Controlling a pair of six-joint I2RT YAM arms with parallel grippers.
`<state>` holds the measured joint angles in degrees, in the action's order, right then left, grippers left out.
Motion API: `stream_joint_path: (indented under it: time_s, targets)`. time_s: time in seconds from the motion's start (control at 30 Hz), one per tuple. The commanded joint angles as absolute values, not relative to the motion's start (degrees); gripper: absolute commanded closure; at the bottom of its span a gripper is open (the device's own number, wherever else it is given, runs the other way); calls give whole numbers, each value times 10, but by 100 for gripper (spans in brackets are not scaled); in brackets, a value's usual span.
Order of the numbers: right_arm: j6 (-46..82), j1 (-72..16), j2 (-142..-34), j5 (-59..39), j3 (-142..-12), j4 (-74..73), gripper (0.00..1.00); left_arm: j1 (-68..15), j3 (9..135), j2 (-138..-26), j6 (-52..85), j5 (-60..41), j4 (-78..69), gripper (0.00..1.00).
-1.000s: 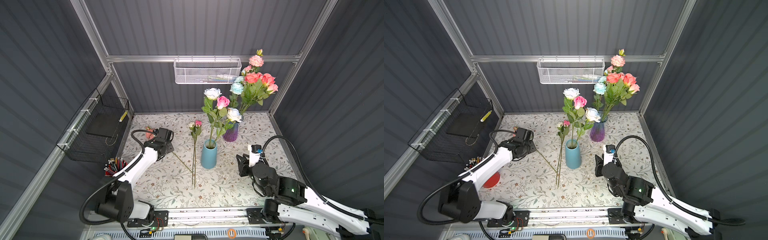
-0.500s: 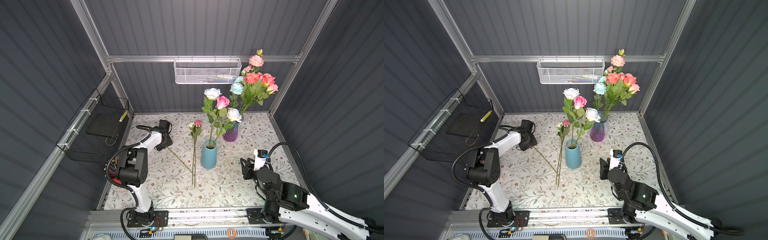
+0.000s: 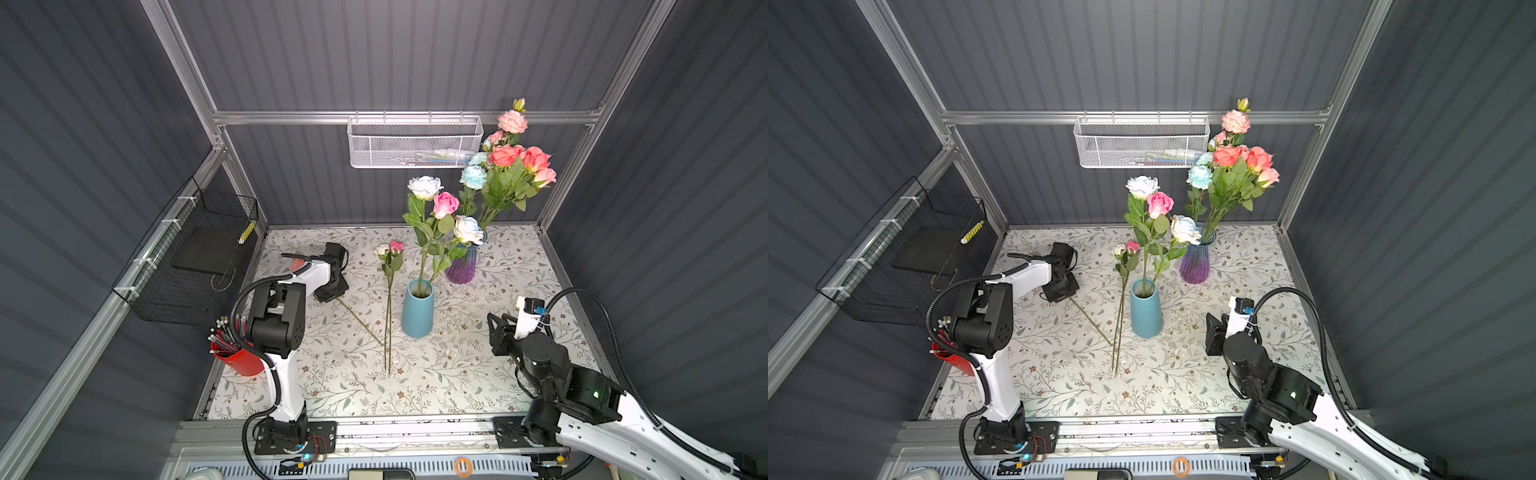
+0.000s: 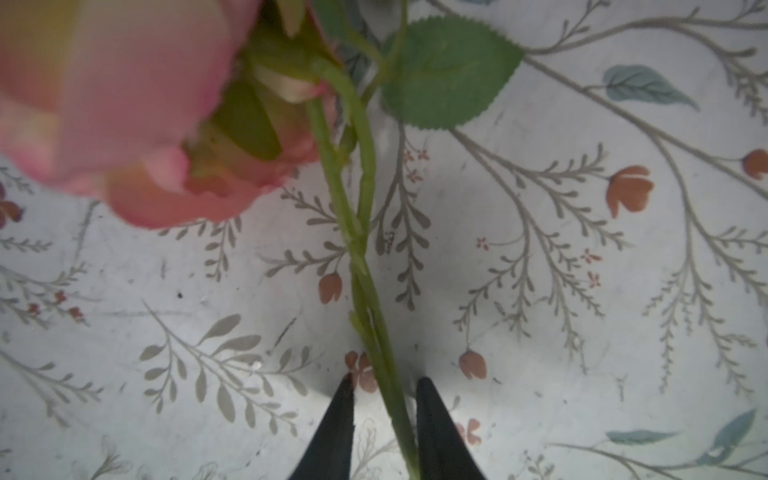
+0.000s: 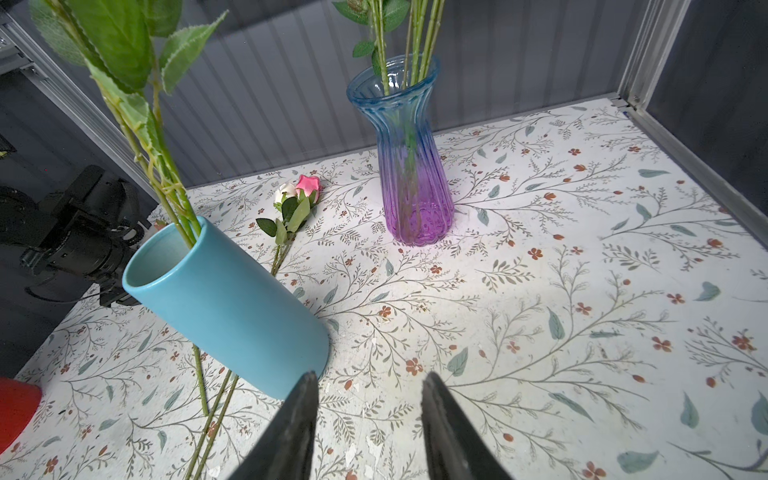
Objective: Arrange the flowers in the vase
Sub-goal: 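Grasp the pink carnation stem and lift it with left gripper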
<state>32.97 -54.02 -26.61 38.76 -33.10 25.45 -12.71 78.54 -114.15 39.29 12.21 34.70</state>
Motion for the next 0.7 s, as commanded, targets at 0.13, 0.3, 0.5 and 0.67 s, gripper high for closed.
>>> stream_joint_path:
  time_s: [0.13, 0.3, 0.5, 0.67]
  targets:
    - [326, -537, -263, 377, -337, 268, 56, -127, 768, -1112, 380, 144, 340, 83]
    - [328, -537, -270, 368, -348, 268, 56, -126, 754, -1081, 371, 143, 338, 93]
    - [336, -537, -277, 349, -361, 270, 57, -126, 723, -1022, 346, 118, 317, 98]
    - [344, -537, -288, 321, -368, 259, 56, -127, 676, -931, 318, 56, 268, 100]
